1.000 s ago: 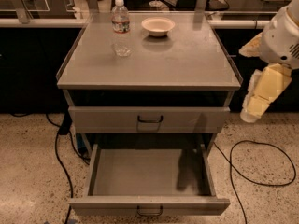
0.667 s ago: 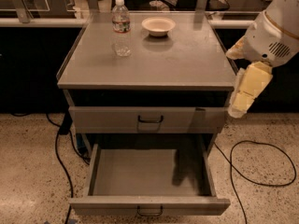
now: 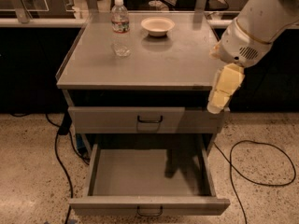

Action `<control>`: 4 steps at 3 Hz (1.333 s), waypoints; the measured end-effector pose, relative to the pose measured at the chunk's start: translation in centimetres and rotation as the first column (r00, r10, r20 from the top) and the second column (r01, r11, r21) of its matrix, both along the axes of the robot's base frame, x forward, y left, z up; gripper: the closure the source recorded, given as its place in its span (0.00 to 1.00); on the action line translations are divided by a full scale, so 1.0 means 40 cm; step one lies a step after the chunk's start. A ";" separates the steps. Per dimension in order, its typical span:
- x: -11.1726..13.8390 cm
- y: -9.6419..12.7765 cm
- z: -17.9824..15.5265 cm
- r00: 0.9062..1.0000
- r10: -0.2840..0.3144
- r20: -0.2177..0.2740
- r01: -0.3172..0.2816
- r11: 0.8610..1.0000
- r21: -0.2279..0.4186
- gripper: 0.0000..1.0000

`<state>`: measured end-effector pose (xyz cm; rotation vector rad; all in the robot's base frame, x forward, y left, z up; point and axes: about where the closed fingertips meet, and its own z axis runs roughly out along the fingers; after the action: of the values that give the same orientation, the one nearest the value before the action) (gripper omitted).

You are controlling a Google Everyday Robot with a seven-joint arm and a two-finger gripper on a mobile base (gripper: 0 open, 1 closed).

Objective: Place water bottle into middle drawer

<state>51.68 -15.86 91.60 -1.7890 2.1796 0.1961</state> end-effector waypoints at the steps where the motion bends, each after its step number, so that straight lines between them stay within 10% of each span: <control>1: 0.006 0.002 0.000 1.000 -0.001 0.008 0.001 1.000 0.004 0.00; 4: 0.124 0.078 0.004 0.997 0.062 0.040 -0.071 0.961 0.266 0.00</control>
Offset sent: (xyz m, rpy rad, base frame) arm 0.0083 0.0023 0.0003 0.0745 0.0014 0.0105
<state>56.63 -12.73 91.77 -1.7010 1.9651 0.4517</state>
